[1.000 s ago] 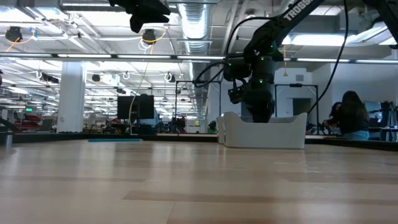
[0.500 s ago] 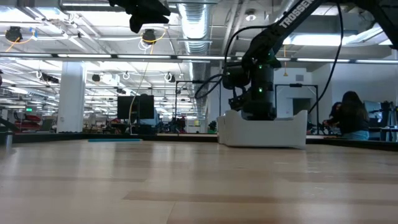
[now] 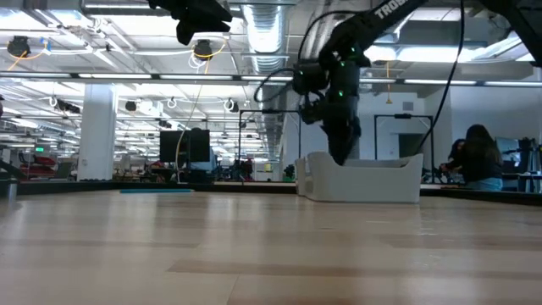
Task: Sort pens & pencils
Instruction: Put the blue pencil into the bottom bin
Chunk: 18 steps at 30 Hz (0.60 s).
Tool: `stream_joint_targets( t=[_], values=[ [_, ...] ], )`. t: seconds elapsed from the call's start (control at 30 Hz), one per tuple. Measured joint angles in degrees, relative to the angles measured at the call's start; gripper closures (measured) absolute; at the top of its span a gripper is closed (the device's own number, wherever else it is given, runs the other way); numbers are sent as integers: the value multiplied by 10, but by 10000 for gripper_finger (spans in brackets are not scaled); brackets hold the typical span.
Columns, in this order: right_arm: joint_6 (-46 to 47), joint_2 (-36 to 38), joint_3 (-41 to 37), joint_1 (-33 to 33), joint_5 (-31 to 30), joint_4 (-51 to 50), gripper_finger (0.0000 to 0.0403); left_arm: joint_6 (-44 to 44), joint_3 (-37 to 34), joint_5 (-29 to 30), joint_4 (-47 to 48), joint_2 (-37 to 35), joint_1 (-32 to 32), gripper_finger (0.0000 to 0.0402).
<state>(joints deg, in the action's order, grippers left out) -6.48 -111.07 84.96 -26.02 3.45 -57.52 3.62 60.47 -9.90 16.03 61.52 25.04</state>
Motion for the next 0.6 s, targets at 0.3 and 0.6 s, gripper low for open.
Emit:
stream_joint_targets(
  t=[0.3,0.6],
  values=[
    [26,2,180,0,-4,-69,179,-1,0,3,23,0,0,283],
    [31,110,255,-20,15,21,179,-2,0,61,117,0,0,283]
  ],
)
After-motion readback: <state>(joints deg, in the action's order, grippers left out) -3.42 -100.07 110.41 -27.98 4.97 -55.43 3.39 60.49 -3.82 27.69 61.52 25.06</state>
